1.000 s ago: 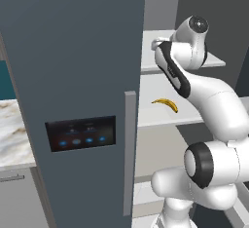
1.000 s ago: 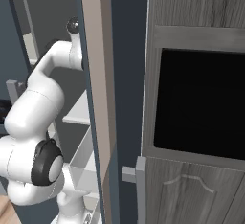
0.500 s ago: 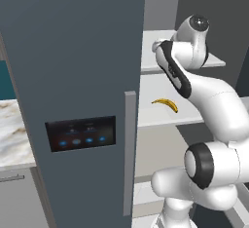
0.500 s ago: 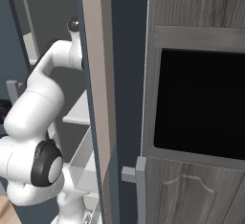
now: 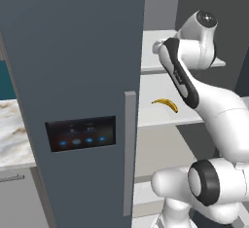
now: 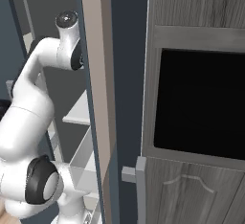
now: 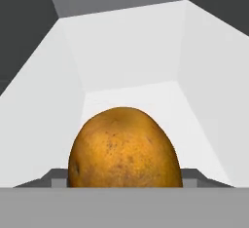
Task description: Retrieve the mango and banana from the fridge and place them into the bowl on the dining table.
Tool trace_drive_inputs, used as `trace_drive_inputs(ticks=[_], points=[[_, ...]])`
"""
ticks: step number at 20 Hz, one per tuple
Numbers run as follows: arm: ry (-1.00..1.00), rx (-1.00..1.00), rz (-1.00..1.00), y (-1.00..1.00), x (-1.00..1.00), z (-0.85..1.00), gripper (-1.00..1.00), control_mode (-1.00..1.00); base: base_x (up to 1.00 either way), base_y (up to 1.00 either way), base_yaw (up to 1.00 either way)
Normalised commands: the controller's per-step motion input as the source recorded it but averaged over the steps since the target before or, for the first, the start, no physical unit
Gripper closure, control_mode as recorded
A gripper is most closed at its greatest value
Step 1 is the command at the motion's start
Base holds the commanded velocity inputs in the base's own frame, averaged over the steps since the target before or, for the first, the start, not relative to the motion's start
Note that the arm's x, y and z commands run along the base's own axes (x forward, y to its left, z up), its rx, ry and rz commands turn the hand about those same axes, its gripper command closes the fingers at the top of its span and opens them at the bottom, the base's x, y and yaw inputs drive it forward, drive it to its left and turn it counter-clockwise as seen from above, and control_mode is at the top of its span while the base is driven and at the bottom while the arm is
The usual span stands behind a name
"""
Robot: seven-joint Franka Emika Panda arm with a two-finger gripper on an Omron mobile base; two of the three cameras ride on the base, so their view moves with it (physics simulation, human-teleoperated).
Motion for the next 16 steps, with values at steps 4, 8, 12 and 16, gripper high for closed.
trace_drive_inputs(ticks=[4,8,12,16], points=[[-0.14,-0.06,0.10,0.66,-1.00,-0.15,1.00,-1.00,0.00,0.00,0.00],[-0.15,0.00,0.04,0.16,-1.00,0.00,1.00,-1.00,0.00,0.00,0.00],[-0.11,0.00,0.00,-0.14,-1.00,0.00,1.00,-1.00,0.00,0.00,0.00],[-0.09,0.00,0.00,-0.19,-1.00,0.00,1.00,-1.00,0.00,0.00,0.00]])
